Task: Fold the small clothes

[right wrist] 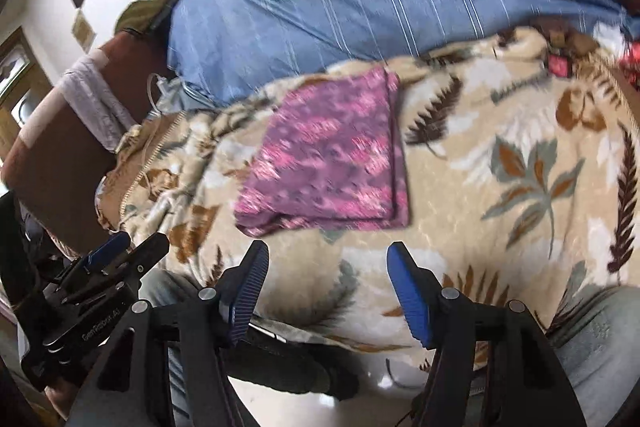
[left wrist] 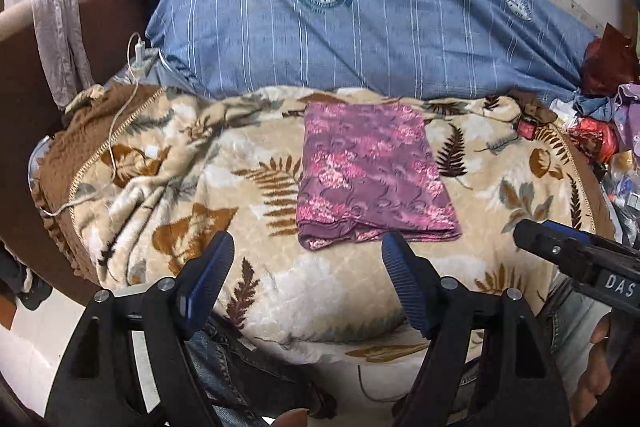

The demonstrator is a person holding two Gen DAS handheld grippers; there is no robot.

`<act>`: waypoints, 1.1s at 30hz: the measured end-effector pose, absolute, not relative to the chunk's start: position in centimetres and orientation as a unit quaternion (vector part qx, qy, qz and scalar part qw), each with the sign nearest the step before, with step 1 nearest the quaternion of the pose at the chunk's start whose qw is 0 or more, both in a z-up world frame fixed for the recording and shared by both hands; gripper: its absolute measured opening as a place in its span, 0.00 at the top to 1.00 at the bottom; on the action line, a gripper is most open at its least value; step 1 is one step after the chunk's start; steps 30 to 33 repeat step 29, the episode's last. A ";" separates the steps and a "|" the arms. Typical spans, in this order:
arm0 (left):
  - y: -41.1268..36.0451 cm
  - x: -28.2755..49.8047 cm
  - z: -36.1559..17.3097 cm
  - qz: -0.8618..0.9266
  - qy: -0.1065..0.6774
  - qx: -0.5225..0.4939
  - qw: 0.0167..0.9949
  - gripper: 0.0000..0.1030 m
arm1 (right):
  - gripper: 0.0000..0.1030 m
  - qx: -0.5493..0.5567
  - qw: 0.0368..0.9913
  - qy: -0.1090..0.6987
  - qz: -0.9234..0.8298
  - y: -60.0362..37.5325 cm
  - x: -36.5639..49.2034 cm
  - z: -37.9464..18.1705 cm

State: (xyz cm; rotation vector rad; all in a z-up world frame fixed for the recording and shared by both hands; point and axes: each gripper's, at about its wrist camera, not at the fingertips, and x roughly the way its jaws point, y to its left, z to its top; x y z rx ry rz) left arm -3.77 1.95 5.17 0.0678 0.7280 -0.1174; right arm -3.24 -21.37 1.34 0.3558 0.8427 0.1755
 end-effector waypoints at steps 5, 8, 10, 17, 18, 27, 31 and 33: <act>2.2 -4.7 6.0 -0.053 0.354 0.028 0.933 0.26 | 0.38 0.154 0.904 0.391 0.081 -20.3 -4.1 2.7; 2.4 -5.4 6.2 -0.050 0.352 0.028 0.934 0.26 | 0.38 0.152 0.904 0.393 0.075 -20.2 -4.4 2.8; 2.6 -5.7 6.4 -0.054 0.353 0.022 0.934 0.26 | 0.38 0.152 0.903 0.395 0.073 -20.1 -4.6 3.0; 3.0 -6.4 7.0 -0.056 0.345 0.021 0.937 0.26 | 0.38 0.140 0.911 0.383 0.060 -19.7 -5.5 4.4; 3.0 -6.4 7.1 -0.056 0.345 0.020 0.937 0.26 | 0.38 0.139 0.912 0.382 0.059 -19.6 -5.6 4.6; 3.2 -6.1 6.9 -0.063 0.346 0.018 0.936 0.25 | 0.36 0.130 0.915 0.377 0.059 -19.0 -5.8 4.9; 3.3 -5.4 6.5 -0.068 0.353 0.014 0.933 0.25 | 0.36 0.133 0.914 0.378 0.058 -19.4 -5.4 4.5; 3.3 -5.4 6.5 -0.068 0.353 0.014 0.933 0.25 | 0.36 0.133 0.914 0.378 0.058 -19.4 -5.4 4.5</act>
